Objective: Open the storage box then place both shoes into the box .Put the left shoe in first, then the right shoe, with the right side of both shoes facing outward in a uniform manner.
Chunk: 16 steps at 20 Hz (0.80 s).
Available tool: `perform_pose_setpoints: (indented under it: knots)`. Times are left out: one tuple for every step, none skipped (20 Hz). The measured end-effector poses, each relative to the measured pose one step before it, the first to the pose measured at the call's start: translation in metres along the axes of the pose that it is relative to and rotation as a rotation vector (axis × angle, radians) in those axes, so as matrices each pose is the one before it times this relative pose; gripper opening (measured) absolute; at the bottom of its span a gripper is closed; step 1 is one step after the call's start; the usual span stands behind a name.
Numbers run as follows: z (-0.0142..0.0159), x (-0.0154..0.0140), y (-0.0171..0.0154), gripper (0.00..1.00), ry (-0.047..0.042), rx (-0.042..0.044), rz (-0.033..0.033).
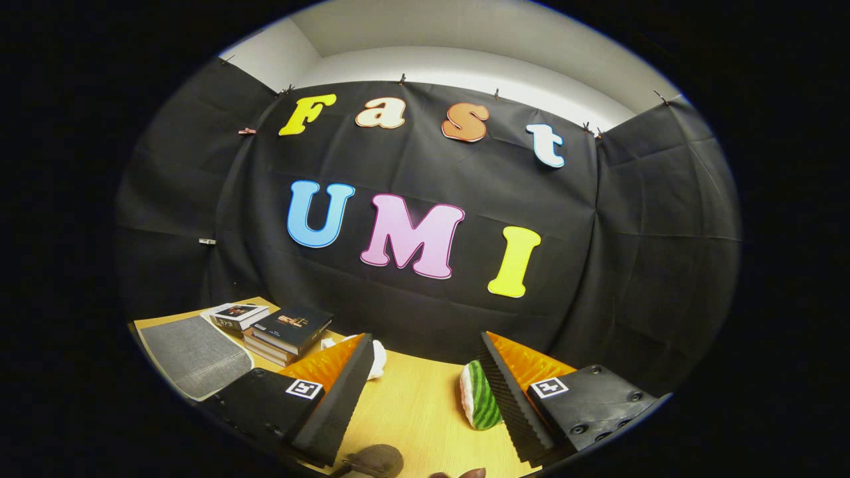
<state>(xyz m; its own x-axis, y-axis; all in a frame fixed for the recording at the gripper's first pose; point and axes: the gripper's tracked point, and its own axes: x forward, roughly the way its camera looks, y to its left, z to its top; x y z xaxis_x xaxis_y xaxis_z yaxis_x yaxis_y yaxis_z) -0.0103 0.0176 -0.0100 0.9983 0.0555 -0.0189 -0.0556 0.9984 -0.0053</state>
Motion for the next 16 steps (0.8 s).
perform_pose_setpoints:
  knots:
    - [-0.00285, 0.00062, 0.00575, 0.97, 0.01301, 0.00682, 0.0236]
    - [-0.00329, 0.00042, 0.00617, 0.97, 0.01375, 0.01268, 0.02849]
    - [-0.00332, 0.00081, 0.00872, 0.97, 0.01718, 0.01874, 0.03911]
    - [-0.00366, 0.00122, 0.01138, 0.97, 0.01859, 0.02463, 0.04838]
    - [-0.00459, 0.00255, 0.01233, 0.97, 0.0238, 0.02763, 0.05602]
    - [-0.00514, 0.00242, 0.01158, 0.97, 0.02212, 0.03147, 0.05204]
    - [-0.00353, 0.00393, 0.01143, 0.97, 0.01771, 0.03892, 0.05247]
    - [-0.00163, 0.00393, 0.01176, 0.98, 0.0099, 0.05031, 0.05313]
    - [-0.00389, 0.00487, 0.01185, 0.98, 0.01459, 0.05585, 0.05604]
    - [-0.00868, 0.00664, 0.01283, 0.97, 0.02317, 0.05618, 0.05455]
    - [-0.01051, 0.00796, 0.01169, 0.98, 0.03201, 0.05673, 0.05804]
    - [-0.01153, 0.00837, 0.00976, 0.99, 0.03012, 0.05294, 0.04975]
    - [-0.01219, 0.00866, 0.00784, 0.98, 0.03393, 0.04789, 0.05218]
    - [-0.0161, 0.00849, 0.00481, 0.98, 0.0445, 0.04848, 0.04421]
    - [-0.01654, 0.00863, 0.00048, 0.98, 0.0485, 0.04195, 0.03126]
    - [-0.01355, 0.00781, 0.00352, 0.98, 0.04745, 0.03611, 0.03705]
